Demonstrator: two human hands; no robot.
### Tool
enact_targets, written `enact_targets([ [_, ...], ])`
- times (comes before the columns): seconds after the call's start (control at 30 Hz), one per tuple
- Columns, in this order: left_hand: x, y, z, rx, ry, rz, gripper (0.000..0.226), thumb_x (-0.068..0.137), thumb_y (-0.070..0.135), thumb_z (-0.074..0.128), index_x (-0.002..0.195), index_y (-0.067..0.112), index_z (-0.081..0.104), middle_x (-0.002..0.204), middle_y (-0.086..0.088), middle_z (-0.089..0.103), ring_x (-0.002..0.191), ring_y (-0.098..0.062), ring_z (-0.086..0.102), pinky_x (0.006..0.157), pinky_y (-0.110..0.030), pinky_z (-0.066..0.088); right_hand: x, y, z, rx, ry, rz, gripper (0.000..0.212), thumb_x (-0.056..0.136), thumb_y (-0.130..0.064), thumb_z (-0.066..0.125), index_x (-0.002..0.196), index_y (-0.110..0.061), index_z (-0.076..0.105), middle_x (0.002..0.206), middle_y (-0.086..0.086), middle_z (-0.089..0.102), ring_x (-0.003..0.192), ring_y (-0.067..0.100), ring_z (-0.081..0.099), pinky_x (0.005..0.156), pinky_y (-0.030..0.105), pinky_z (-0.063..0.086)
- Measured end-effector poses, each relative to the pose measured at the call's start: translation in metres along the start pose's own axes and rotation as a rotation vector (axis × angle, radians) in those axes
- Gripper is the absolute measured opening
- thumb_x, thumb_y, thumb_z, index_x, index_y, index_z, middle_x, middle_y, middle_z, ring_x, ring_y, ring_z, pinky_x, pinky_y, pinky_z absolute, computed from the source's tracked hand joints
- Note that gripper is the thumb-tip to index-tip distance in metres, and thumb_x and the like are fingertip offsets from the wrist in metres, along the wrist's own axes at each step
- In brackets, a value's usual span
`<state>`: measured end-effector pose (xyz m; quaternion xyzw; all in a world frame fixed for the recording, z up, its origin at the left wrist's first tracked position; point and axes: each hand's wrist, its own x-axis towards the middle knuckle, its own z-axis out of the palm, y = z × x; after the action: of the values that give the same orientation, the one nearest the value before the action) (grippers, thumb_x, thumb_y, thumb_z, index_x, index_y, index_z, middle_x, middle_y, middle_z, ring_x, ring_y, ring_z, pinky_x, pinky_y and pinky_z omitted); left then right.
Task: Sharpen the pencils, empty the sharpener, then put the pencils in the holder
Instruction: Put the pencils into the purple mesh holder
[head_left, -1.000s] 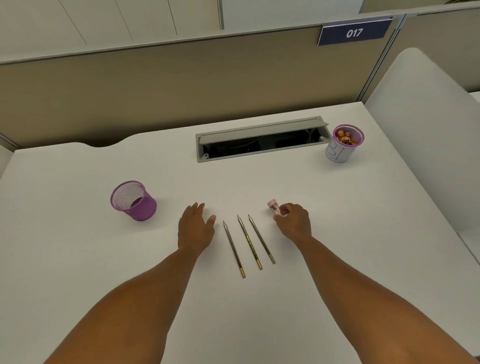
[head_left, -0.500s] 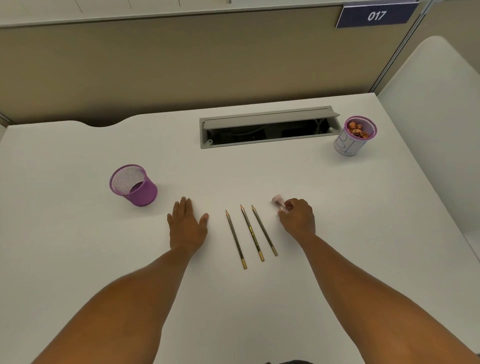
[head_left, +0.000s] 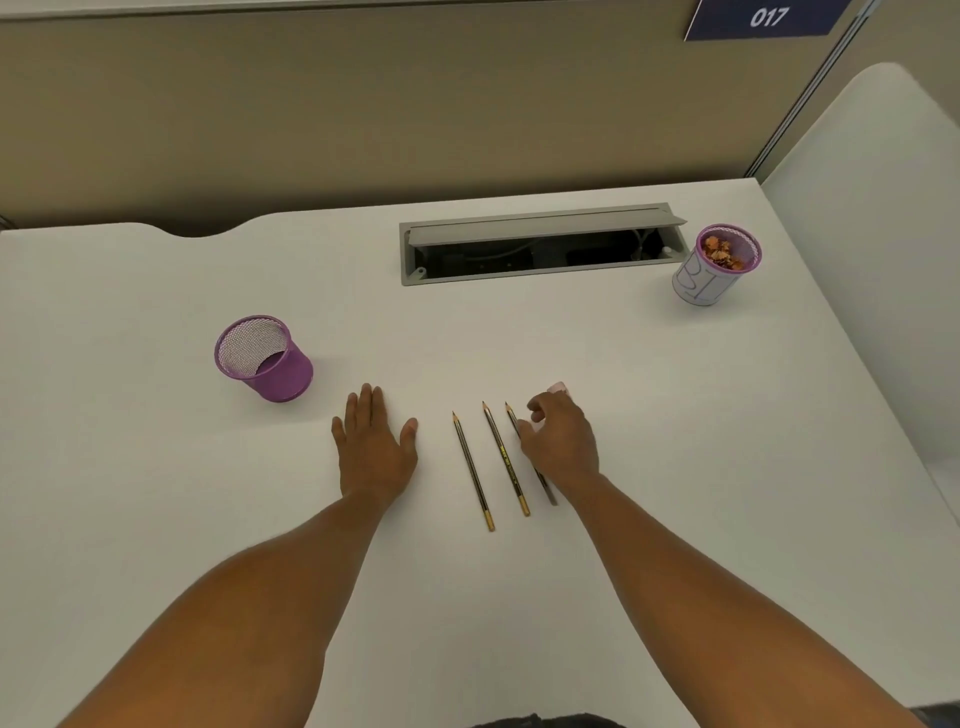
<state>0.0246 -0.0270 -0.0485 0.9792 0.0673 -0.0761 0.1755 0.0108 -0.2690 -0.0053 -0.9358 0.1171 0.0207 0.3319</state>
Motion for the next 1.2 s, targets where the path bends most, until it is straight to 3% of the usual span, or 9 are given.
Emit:
enact_targets([
  [0.17,-0.001,-0.004,0.001,-0.007,0.019,0.029,0.070,0.103,0.048,0.033,0.158,0.011,0.012,0.167,-0.003,0.007,0.154,-0.020,-0.001,0.124,-0.043,-0.003,0.003,-0.014,0.011,-0.128,-0.169,0.064,0.018,0.083,-0.020,0.061,0.099,-0.011,0.059,0.101,0.003,0.056,0.091,0.021,0.057,0.073,0.033,0.049],
  [0.57,-0.004,-0.007,0.006,0.042,0.068,0.077,0.069,0.103,0.047,0.030,0.158,0.011,0.011,0.167,-0.004,0.006,0.154,-0.021,-0.001,0.124,-0.046,0.000,0.022,-0.038,0.010,-0.253,-0.300,0.148,0.026,0.083,-0.006,0.053,0.109,-0.006,0.053,0.105,0.011,0.057,0.094,0.027,0.059,0.065,0.030,0.044],
  [0.8,-0.006,-0.009,0.007,0.043,0.091,0.076,0.069,0.102,0.050,0.028,0.158,0.014,0.010,0.167,-0.002,0.006,0.154,-0.019,-0.001,0.124,-0.046,0.001,0.046,-0.078,0.000,-0.394,-0.242,0.063,0.033,0.084,-0.019,0.056,0.115,-0.007,0.056,0.112,0.011,0.053,0.100,0.028,0.057,0.070,0.029,0.041],
  [0.93,-0.006,-0.009,0.007,0.021,0.098,0.073,0.069,0.102,0.051,0.027,0.158,0.015,0.011,0.167,0.000,0.007,0.154,-0.017,-0.001,0.124,-0.045,0.001,0.065,-0.130,-0.014,-0.283,-0.136,-0.054,0.035,0.081,-0.017,0.058,0.115,-0.007,0.057,0.108,0.010,0.053,0.094,0.027,0.058,0.069,0.030,0.046],
  [1.07,-0.005,-0.010,0.007,0.015,0.103,0.064,0.070,0.101,0.052,0.027,0.158,0.016,0.011,0.167,0.000,0.007,0.154,-0.016,-0.001,0.124,-0.045,0.001,0.075,-0.197,-0.027,-0.008,-0.114,-0.176,0.012,0.080,-0.008,0.056,0.091,-0.006,0.058,0.086,0.007,0.054,0.069,0.015,0.050,0.051,0.020,0.035],
  [1.2,-0.005,-0.009,0.007,0.021,0.098,0.060,0.071,0.100,0.054,0.025,0.158,0.016,0.012,0.167,0.001,0.007,0.154,-0.016,-0.001,0.125,-0.044,0.001,0.068,-0.254,-0.033,0.310,-0.089,-0.250,0.015,0.079,-0.007,0.054,0.092,-0.008,0.062,0.085,0.004,0.063,0.073,0.018,0.057,0.056,0.027,0.048],
])
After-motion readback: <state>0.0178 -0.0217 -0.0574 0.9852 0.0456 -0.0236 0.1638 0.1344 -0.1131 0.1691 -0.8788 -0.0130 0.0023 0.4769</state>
